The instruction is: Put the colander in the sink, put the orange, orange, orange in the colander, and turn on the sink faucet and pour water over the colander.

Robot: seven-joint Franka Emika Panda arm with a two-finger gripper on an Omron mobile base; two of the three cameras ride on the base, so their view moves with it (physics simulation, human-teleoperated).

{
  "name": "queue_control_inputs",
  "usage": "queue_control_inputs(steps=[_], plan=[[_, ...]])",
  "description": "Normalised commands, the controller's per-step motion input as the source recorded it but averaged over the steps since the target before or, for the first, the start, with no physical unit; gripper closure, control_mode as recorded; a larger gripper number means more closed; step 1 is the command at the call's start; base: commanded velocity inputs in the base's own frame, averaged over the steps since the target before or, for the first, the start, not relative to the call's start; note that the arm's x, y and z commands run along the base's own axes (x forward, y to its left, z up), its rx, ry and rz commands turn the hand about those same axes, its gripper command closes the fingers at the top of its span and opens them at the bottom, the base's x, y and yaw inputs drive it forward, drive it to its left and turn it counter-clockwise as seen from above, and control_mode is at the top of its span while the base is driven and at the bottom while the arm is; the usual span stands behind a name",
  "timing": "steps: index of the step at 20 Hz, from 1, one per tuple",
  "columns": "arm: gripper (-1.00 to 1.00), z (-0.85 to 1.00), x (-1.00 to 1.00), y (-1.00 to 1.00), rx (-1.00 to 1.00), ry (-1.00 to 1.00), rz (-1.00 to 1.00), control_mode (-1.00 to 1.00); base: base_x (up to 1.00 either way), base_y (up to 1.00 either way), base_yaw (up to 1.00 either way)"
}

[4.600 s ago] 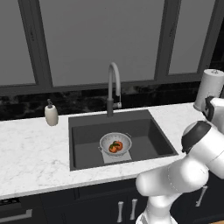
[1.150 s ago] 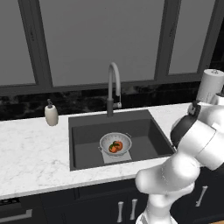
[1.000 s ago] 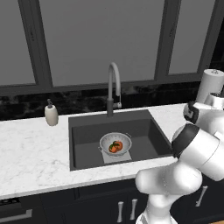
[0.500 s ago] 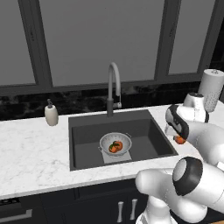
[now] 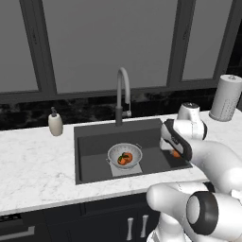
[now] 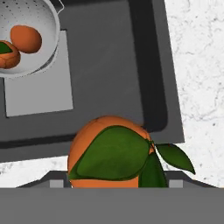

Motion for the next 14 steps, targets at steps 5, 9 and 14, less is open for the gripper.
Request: queue_control_inputs(steps=[5,9,14], plan=[[1.00,0.00,0.43,0.40,0.00,0.00,0.08,-1.00,0.00,0.00,0.00],[1.00,0.00,0.56,0.43,0.01,0.00,0.06,-1.00,0.00,0.00,0.00],[1.00,-0.13,0.43,0.58,0.00,0.00,0.03,-1.00,0.00,0.00,0.00]])
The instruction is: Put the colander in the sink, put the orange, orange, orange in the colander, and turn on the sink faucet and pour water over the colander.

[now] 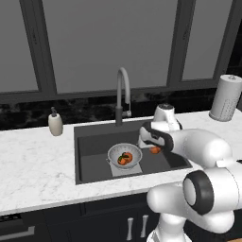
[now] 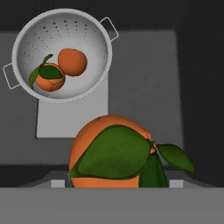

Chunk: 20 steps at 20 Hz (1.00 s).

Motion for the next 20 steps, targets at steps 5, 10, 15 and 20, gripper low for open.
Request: queue_control_inputs(steps=[5,10,15,20], plan=[[1.00,-0.29,0.09,0.34,0.07,-0.04,0.05,-1.00,0.00,0.00,0.00],[1.00,-0.52,0.00,0.19,0.10,-0.09,0.06,-1.00,0.00,0.00,0.00],[1.00,-0.21,0.29,0.34,0.03,-0.01,0.02,-1.00,0.00,0.00,0.00],[1.00,-0.22,0.51,0.16,0.00,0.00,0.00,-1.00,0.00,0.00,0.00]])
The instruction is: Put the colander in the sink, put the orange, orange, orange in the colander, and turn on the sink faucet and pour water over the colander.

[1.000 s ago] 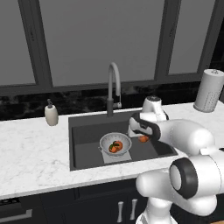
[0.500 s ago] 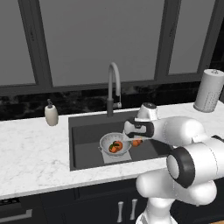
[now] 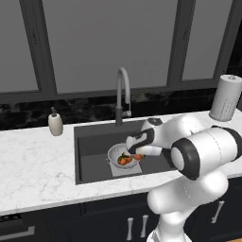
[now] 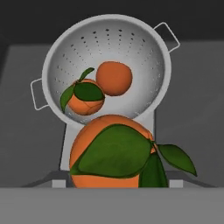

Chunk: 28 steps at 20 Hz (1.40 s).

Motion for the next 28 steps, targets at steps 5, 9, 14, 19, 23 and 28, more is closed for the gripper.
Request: queue_control_inputs(steps=[5,9,14,19,23,28], plan=[[1.00,-0.39,0.39,0.00,0.00,0.00,0.00,-1.00,0.00,0.00,0.00],[1.00,-0.48,0.37,0.01,0.00,0.00,0.00,-1.00,0.00,0.00,0.00],[1.00,-0.34,0.37,0.01,0.00,0.00,0.00,-1.00,0.00,0.00,0.00],[1.00,-0.26,0.31,0.07,0.00,0.00,0.00,-1.00,0.00,0.00,0.00],[1.00,-0.14,0.12,0.03,0.00,0.01,0.00,-1.00,0.00,0.00,0.00],[-1.00,0.01,0.01,0.00,0.00,0.02,0.00,-1.00,0.00,0.00,0.00]])
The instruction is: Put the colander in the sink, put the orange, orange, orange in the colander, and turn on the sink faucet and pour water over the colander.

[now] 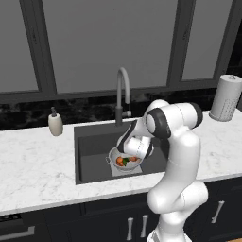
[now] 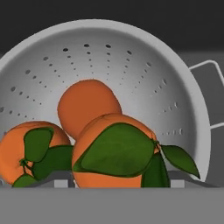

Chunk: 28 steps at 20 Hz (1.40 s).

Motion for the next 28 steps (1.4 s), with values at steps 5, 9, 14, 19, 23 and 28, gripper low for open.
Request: queue_control_inputs(steps=[5,9,14,19,23,28], plan=[[-1.00,0.21,0.00,0.00,0.00,0.00,0.00,-1.00,0.00,0.00,0.00],[-1.00,0.49,0.00,0.00,0.00,-0.01,0.00,-1.00,0.00,0.00,0.00],[-1.00,0.44,-0.02,0.00,0.00,0.00,0.00,-1.00,0.00,0.00,0.00],[-1.00,0.15,0.05,0.03,0.00,0.04,0.00,-1.00,0.00,0.00,0.00],[-1.00,-0.04,0.34,0.01,0.00,0.09,0.00,-1.00,0.00,0.00,0.00],[-1.00,-0.43,0.39,0.00,0.00,0.00,-0.01,-1.00,0.00,0.00,0.00]])
